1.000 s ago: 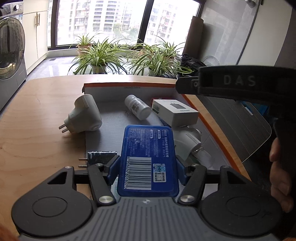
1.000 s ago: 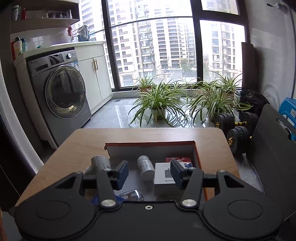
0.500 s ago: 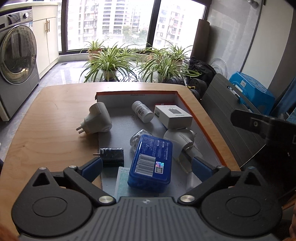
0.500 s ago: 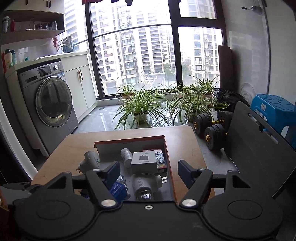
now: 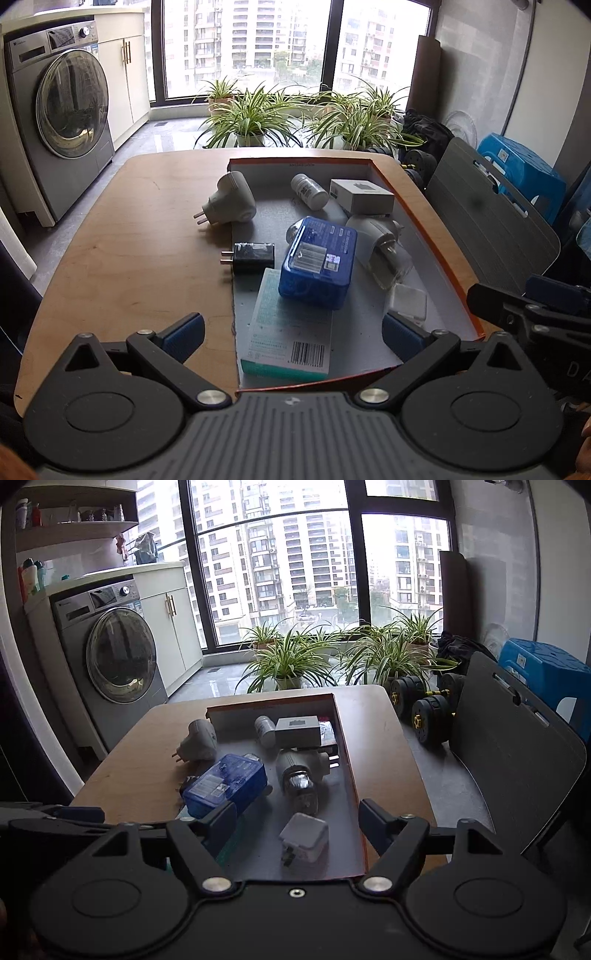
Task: Organize rigid objects
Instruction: 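Lower and release the blue case in the tray with the left gripper while the right releases the pill bottle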
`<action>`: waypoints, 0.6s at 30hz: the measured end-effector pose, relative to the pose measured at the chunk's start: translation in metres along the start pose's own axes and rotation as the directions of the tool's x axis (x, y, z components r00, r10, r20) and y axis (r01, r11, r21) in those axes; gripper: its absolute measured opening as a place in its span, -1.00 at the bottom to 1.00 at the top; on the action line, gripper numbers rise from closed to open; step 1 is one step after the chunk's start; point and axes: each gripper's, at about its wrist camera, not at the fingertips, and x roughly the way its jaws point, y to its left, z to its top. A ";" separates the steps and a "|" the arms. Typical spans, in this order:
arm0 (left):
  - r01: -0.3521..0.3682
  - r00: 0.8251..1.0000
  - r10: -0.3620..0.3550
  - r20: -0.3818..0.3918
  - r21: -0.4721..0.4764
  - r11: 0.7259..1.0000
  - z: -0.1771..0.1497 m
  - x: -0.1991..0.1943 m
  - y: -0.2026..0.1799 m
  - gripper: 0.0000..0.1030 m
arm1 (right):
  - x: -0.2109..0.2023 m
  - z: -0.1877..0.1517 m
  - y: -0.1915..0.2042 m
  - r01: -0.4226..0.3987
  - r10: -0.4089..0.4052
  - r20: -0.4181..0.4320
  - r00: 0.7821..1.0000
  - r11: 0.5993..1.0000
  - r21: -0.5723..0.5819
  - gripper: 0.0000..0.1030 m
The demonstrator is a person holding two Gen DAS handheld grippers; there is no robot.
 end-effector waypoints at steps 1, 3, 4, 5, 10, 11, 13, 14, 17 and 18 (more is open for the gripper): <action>-0.002 1.000 0.002 -0.002 -0.002 1.000 -0.003 0.000 0.000 1.00 | -0.001 -0.002 -0.001 -0.003 0.003 -0.001 1.000 1.000 0.001 0.68; 0.000 1.000 0.000 -0.002 -0.010 1.000 -0.007 0.000 0.000 1.00 | -0.002 -0.006 -0.002 -0.005 0.005 -0.004 1.000 1.000 0.005 0.69; -0.002 1.000 0.002 -0.001 -0.017 1.000 -0.009 0.001 0.000 1.00 | -0.002 -0.010 -0.003 -0.007 0.007 -0.005 1.000 1.000 0.009 0.69; -0.003 1.000 0.003 -0.005 -0.019 1.000 -0.011 0.001 0.000 1.00 | -0.002 -0.011 -0.003 -0.008 0.009 -0.006 1.000 1.000 0.013 0.69; -0.002 1.000 0.002 -0.013 -0.013 1.000 -0.020 0.000 -0.001 1.00 | -0.003 -0.019 -0.005 -0.011 0.011 -0.012 1.000 1.000 0.018 0.69; -0.001 1.000 0.001 -0.010 -0.013 1.000 -0.021 0.000 -0.002 1.00 | -0.004 -0.020 -0.006 -0.010 0.011 -0.010 1.000 1.000 0.019 0.69; 0.000 1.000 0.000 -0.007 -0.005 1.000 -0.023 0.000 -0.003 1.00 | -0.005 -0.022 -0.005 -0.013 0.013 -0.007 1.000 1.000 0.021 0.69; -0.002 1.000 0.002 -0.008 -0.004 1.000 -0.024 -0.001 -0.004 1.00 | -0.005 -0.023 -0.006 -0.012 0.013 -0.008 1.000 1.000 0.023 0.69; -0.016 1.000 0.016 0.001 -0.003 1.000 -0.028 -0.002 -0.005 1.00 | -0.004 -0.027 -0.006 -0.011 0.011 -0.013 1.000 1.000 0.028 0.69; -0.020 1.000 0.020 0.000 -0.004 1.000 -0.029 -0.002 -0.005 1.00 | -0.004 -0.028 -0.006 -0.010 0.010 -0.015 1.000 1.000 0.028 0.70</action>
